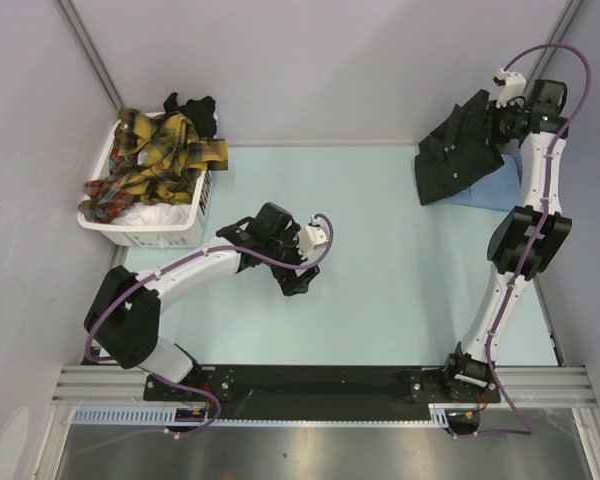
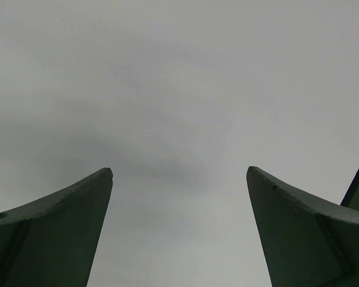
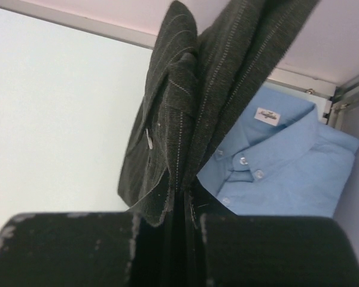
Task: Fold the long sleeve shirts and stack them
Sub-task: Neatly place the folded shirt to the corner
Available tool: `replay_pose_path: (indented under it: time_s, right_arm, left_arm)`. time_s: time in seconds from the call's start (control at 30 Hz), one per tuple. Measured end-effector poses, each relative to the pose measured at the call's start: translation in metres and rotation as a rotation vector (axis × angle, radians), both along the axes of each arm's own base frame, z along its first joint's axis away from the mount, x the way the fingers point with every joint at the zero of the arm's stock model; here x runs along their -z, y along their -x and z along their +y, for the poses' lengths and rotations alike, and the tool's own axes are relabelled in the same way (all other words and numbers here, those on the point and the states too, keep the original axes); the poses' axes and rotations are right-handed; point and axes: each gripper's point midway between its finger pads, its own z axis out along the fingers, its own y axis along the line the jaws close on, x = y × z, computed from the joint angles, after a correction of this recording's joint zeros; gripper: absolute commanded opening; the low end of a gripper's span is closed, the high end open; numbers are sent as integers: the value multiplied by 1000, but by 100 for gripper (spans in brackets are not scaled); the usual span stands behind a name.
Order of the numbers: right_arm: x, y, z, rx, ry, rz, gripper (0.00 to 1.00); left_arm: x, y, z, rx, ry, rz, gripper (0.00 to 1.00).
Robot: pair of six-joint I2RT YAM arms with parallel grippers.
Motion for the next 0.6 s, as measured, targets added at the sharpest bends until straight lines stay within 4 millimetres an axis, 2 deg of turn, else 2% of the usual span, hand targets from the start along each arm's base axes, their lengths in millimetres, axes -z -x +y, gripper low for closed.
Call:
replay_pose_path:
  time_s: [0.47, 0.5, 0.57, 0.6]
  right_arm:
    - [26, -6, -58, 7, 38, -51, 1]
    - [30, -5, -60, 6, 36, -50, 5]
    - [44, -6, -67, 6, 34, -54, 30]
    - [55, -6, -70, 6, 35, -53, 51]
  left_arm:
    - [4, 8, 6, 1, -26, 35, 99]
    - [5, 9, 7, 2, -28, 40, 100]
    - [5, 11, 7, 5, -29, 52, 99]
    - [6, 13, 7, 7, -28, 59, 99]
